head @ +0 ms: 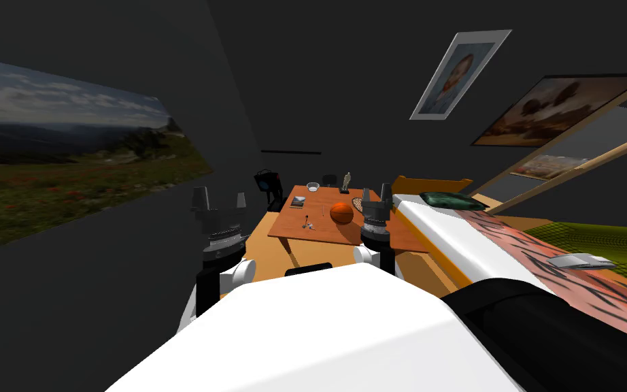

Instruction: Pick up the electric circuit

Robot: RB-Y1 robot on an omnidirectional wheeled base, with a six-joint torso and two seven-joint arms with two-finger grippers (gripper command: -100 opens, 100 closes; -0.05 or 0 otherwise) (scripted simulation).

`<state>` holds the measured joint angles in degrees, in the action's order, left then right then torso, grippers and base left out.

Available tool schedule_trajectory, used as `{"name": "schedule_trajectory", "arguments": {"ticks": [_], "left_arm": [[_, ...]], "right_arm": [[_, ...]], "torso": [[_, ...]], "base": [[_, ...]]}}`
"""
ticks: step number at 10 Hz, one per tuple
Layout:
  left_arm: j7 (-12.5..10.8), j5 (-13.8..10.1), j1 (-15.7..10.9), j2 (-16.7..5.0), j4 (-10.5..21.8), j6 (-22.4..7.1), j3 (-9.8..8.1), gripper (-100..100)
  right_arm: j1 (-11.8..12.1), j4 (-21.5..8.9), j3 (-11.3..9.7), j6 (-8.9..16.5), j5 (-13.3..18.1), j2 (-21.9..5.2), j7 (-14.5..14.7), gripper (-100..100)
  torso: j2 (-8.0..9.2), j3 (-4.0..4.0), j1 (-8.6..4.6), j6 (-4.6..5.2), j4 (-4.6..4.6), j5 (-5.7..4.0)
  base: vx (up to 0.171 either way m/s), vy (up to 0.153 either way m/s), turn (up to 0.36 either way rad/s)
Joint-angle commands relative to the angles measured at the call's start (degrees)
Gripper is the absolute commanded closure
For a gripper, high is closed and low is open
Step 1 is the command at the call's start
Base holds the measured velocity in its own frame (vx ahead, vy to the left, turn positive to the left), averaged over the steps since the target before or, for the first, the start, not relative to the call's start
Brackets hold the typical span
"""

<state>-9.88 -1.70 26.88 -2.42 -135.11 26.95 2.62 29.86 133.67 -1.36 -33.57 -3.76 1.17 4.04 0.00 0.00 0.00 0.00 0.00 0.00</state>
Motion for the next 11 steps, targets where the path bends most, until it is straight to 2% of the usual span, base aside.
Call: {"name": "schedule_trajectory", "arguments": {"ticks": [1, 3, 6, 7, 9, 10, 11], "left_arm": [[-1.29, -0.57, 0.93, -2.44, 1.65, -0.29, -0.04, -100], [-3.14, -1.32, 2.13, -5.37, 4.19, -0.73, 0.02, -100], [-7.1, -2.6, 4.34, -10.99, 9.31, -1.66, 0.4, -100], [-7.1, -2.6, 4.34, -10.99, 10.06, -1.66, 0.4, -100], [-10.37, -3.42, 5.86, -15.28, 14.31, -2.41, 0.95, -100], [-10.37, -3.42, 5.86, -15.34, 15.19, -2.41, 0.95, -100], [-12.15, -3.81, 6.6, -17.63, 17.27, -2.81, 1.33, -100]], "right_arm": [[0.0, 0.0, 0.0, 0.0, 0.0, 0.0, 0.0, 0], [-0.01, 0.0, -0.01, 0.0, 0.0, 0.01, 0.0, 0], [-0.01, 0.0, -0.01, 0.0, 0.0, 0.01, 0.0, 0], [-0.01, 0.0, -0.01, 0.0, 0.0, 0.01, 0.0, 0], [-0.01, 0.0, -0.01, 0.0, 0.0, 0.01, 0.0, 0], [-0.02, 0.0, -0.01, 0.0, 0.0, 0.01, 0.0, 0], [-0.01, 0.0, -0.01, 0.0, 0.0, 0.01, 0.0, 0]], "torso": [[0.0, 0.0, 0.0, 0.0, 0.0, 0.0], [0.22, 0.12, -0.16, 0.01, 0.04, -0.03], [0.3, 0.17, -0.29, 0.01, 0.06, -0.06], [0.35, 0.2, -0.35, 0.02, 0.08, -0.08], [0.29, 0.17, -0.22, 0.01, 0.06, -0.05], [0.36, 0.21, -0.31, 0.02, 0.08, -0.07], [0.3, 0.18, -0.28, -0.01, 0.08, -0.07]], "base": [[-0.034, -0.03, -0.027], [-0.069, -0.056, -0.041], [-0.076, -0.085, -0.093], [-0.07, -0.058, -0.044], [-0.08, -0.081, -0.175], [-0.065, -0.079, -0.048], [-0.065, -0.084, -0.122]]}}
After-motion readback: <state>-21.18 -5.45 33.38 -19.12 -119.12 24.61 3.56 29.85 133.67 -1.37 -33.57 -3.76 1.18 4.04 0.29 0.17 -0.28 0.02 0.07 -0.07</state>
